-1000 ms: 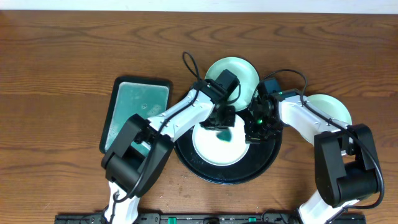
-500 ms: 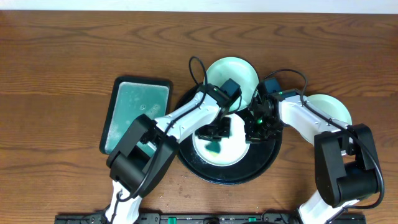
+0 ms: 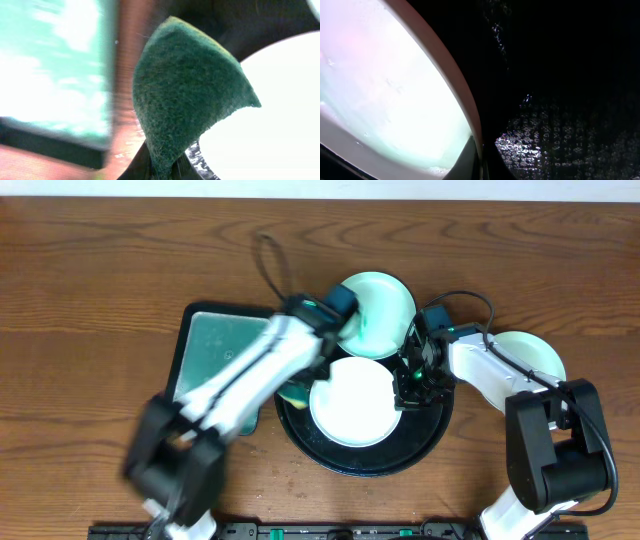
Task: Clean dirty plates on tray and stack at the side
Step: 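Return the sponge to the basin with the left gripper, then lift the white plate with the right gripper and dip it in basin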
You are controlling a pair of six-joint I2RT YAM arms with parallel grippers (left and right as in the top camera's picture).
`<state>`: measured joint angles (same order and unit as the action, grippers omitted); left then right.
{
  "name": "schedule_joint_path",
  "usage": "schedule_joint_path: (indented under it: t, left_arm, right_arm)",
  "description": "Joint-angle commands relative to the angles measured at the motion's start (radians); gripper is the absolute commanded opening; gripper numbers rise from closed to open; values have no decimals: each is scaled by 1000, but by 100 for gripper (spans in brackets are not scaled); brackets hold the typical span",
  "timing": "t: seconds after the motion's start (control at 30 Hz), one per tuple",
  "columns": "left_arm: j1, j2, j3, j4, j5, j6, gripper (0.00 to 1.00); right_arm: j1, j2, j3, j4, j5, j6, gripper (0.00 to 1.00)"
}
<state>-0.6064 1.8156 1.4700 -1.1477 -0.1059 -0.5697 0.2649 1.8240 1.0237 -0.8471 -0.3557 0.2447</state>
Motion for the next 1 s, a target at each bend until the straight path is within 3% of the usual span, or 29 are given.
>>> schedule_joint_path:
  t: [0.0, 0.23, 0.4, 0.5, 0.77, 0.97]
  left_arm:
    - [98, -143, 23, -43, -159, -11, 7]
    - [349, -159, -106, 44, -193, -3, 7]
    - [463, -136, -269, 224, 1, 80, 7]
    - [515, -137, -286, 233, 46, 81, 8]
    - [591, -256, -246, 195, 257, 132, 55]
    - [591, -483, -243, 154, 255, 132, 75]
  right_arm:
    - [-8, 17, -7, -2, 90, 2, 1]
    - [-8, 17, -7, 13, 100, 35, 1]
    - [-8, 17, -7, 41, 174, 81, 1]
    - [-8, 17, -7, 51, 171, 80, 1]
    - [4, -82, 19, 42, 135, 80, 1]
    - [55, -201, 153, 6, 145, 80, 1]
